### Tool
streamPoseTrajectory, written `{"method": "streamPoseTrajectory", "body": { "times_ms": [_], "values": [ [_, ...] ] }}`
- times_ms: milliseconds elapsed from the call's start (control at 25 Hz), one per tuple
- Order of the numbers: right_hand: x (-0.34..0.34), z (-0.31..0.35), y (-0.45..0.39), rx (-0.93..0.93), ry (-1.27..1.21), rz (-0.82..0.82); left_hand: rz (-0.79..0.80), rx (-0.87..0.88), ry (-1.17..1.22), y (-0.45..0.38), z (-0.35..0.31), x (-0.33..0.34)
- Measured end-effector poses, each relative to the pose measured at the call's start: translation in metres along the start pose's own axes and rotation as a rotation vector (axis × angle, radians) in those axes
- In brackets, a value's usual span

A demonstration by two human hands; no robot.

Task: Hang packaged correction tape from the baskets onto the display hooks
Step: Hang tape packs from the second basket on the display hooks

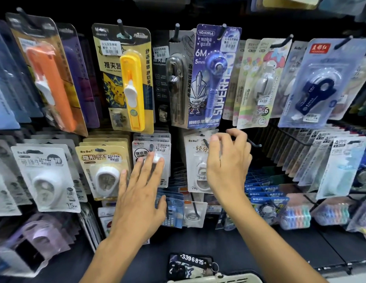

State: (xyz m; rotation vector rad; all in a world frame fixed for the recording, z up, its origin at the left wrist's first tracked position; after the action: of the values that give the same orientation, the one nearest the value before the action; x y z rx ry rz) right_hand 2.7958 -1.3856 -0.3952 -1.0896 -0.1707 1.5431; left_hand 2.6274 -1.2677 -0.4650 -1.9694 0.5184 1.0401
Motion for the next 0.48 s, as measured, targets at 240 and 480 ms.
{"method": "streamPoseTrajectory", "body": {
  "times_ms": [240, 480],
  "values": [
    [0.019, 0.018, -0.013, -0.071, 0.475, 0.289, 0.009, 0.002, 0.001, 0.0, 0.003, 0.0],
    [0.021, 0.035, -0.019, -0.159, 0.498, 0.214, -0.001, 0.006, 0.019, -0.001, -0.001, -0.003]
  ]
}}
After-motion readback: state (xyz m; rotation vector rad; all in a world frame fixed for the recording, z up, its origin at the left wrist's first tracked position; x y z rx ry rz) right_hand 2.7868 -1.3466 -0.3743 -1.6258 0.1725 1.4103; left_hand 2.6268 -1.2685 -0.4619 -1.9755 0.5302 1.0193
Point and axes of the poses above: each hand's wrist, its own y-axis away from the middle knuckle, its own x-axis out of the palm, z = x × y, the point moved 9 cm from there along -y, towards the middle knuckle, and after that the axes turned 9 degrees about y, right-handed, at the moved point
